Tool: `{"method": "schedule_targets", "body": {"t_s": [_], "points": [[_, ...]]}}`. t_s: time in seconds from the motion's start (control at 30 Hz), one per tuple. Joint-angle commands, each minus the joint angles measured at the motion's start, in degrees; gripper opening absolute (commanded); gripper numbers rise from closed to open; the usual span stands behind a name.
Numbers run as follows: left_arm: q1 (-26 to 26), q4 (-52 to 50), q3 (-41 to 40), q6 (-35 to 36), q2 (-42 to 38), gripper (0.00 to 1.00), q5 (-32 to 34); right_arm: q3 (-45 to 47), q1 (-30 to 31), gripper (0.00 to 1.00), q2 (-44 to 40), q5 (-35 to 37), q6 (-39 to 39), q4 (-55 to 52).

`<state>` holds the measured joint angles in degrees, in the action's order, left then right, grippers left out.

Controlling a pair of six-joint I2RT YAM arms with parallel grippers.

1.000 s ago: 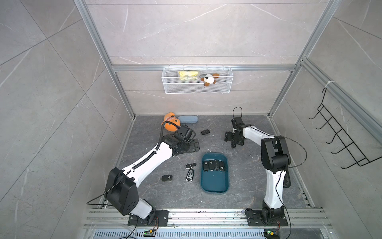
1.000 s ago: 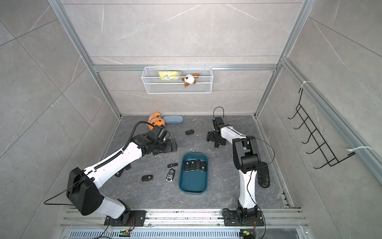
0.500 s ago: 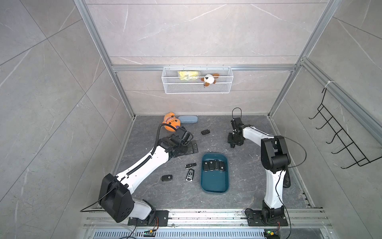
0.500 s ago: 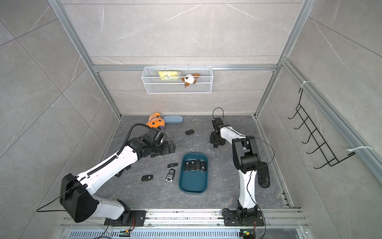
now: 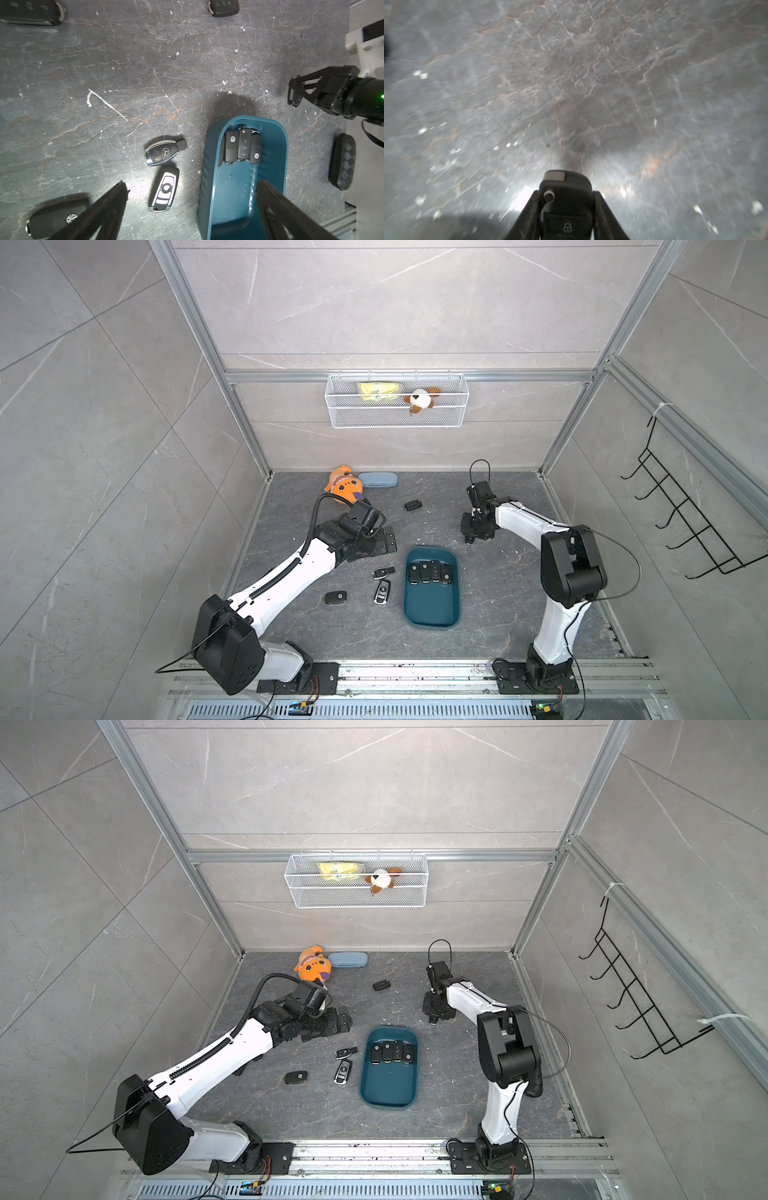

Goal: Place the car key into the storage box
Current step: Pick up the car key from the center of the board, then place the car key in the storage box.

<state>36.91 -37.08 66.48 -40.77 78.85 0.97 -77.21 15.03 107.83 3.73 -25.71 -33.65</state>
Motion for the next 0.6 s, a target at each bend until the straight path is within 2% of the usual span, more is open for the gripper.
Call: {"method": "schedule_targets", "body": {"t_s": [0.0, 0.27, 0.57], "points": [[-0.3, 1.6, -0.7, 1.4, -2.5, 1.00, -2.5, 2.7, 2.2, 0.34, -6.4, 1.5, -2.8, -1.6], [-0.3, 3.5, -3.2, 2.9, -3.6, 1.00, -5.3, 8.7, 11.0, 0.34, -17.9, 5.2, -9.6, -5.9], [-0.6, 3.6, -4.4, 5.3, -5.5, 1.00, -6.0, 12.9, 25.7, 0.35, -21.8, 10.2, -21.7, -10.3]]}}
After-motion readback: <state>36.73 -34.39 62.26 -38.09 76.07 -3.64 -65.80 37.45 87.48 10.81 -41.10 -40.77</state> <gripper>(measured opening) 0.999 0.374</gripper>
